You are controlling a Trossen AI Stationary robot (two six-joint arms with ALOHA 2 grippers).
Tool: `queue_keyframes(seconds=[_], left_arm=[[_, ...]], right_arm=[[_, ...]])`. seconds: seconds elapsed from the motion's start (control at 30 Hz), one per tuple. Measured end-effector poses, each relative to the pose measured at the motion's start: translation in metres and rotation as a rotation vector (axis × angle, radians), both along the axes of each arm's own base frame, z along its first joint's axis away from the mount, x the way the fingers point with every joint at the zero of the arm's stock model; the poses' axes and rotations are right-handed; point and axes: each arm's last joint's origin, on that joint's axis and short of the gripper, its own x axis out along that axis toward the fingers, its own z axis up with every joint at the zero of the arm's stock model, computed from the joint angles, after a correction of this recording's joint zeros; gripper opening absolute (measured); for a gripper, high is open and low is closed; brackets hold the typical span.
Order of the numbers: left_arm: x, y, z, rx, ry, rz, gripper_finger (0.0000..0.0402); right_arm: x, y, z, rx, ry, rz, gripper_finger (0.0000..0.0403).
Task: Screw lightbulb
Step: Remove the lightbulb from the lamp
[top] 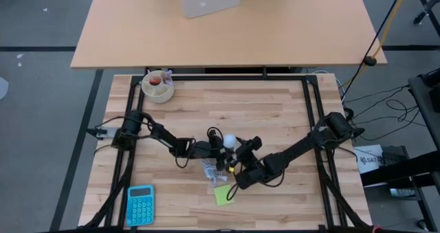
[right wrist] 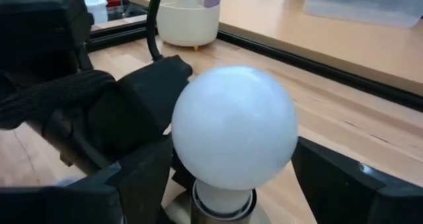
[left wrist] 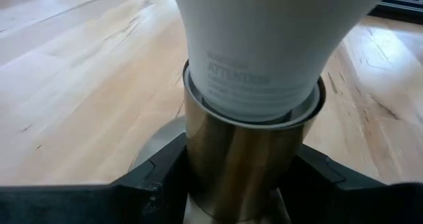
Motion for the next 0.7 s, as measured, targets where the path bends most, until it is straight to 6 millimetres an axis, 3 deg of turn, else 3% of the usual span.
queue_keyframes(seconds=[0.7], left_arm=[[0.000, 0.000, 0.000, -0.001, -0.003, 0.004, 0.0190]], right_arm=[[0.007, -0.013, 0.002, -0.006, 0.014, -0.013, 0.0298]])
